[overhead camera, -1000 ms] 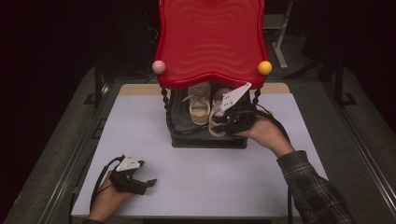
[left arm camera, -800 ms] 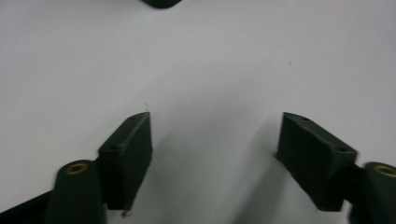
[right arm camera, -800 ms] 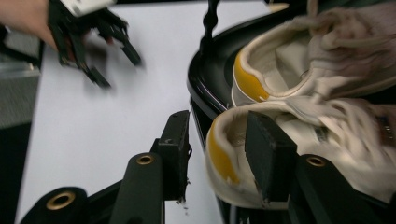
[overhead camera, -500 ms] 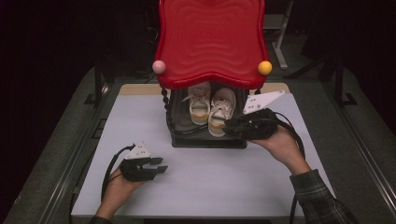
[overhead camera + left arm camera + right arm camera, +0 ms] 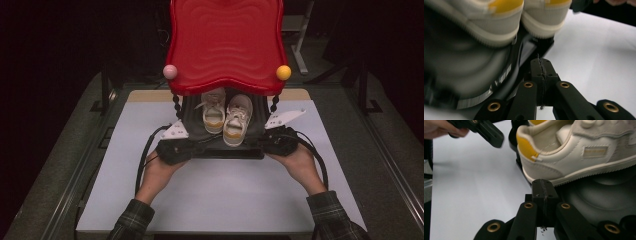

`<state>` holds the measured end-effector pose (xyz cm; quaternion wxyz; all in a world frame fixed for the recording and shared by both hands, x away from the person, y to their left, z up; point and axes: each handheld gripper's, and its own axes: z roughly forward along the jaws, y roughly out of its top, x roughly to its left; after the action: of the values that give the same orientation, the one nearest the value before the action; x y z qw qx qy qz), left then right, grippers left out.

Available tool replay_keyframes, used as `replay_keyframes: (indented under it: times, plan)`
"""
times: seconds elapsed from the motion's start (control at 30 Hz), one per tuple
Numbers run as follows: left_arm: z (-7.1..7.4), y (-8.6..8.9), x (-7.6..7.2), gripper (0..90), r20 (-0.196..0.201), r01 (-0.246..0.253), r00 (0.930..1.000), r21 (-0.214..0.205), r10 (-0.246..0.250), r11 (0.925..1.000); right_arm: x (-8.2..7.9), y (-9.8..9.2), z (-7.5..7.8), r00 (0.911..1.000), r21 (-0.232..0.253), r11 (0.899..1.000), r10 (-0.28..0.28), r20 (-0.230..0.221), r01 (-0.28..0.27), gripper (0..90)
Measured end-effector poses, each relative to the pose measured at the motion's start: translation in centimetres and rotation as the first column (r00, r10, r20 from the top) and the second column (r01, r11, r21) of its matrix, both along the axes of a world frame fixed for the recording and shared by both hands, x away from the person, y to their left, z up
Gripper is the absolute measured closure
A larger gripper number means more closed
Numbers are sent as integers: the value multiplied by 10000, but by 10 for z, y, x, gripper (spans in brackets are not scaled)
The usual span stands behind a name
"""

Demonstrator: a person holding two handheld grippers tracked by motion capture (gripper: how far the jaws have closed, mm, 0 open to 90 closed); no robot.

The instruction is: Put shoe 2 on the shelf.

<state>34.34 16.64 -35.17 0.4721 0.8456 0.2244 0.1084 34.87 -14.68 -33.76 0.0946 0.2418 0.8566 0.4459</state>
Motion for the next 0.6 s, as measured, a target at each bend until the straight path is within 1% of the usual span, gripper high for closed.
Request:
replay_keyframes:
  times: [0.03,0.1,0.17,0.2,0.23,0.33,0.37,0.4,0.47,0.5,0.6]
  plan:
    - [2,-7,3,897,73,-33,10000,-30,33,10000,0,0,0,10000,69,9999,-77,-25,78,897]
    - [4,-15,8,897,295,-26,9996,96,23,10000,1,2,1,9999,115,9999,-112,66,111,897]
    - [5,-22,13,897,358,-41,9994,19,41,10000,1,4,1,9998,79,9998,-198,71,197,897]
    - [5,-25,14,897,311,-89,9995,-129,93,9999,1,4,1,9997,54,9997,-235,104,235,897]
    - [5,-28,15,897,344,-97,9994,-159,103,9998,2,5,1,9996,37,9996,-265,98,265,897]
    - [3,-34,18,897,409,-36,9992,-245,46,9997,3,6,0,9996,44,9996,-297,32,296,897]
    - [2,-35,18,897,434,49,9990,-194,-40,9998,3,7,0,9996,29,9996,-293,50,293,896]
    - [2,-37,18,897,479,-17,9989,-175,25,9998,3,7,0,9995,52,9995,-317,34,317,896]
    - [2,-37,18,897,414,-40,9991,-383,55,9993,4,8,1,9993,-11,9993,-370,63,370,897]
    - [2,-37,18,897,377,-51,9993,-421,67,9991,4,7,1,9993,-3,9993,-378,63,379,897]
    - [2,-38,19,898,424,-137,9990,-450,156,9989,6,7,2,9987,-43,9988,-485,141,486,897]
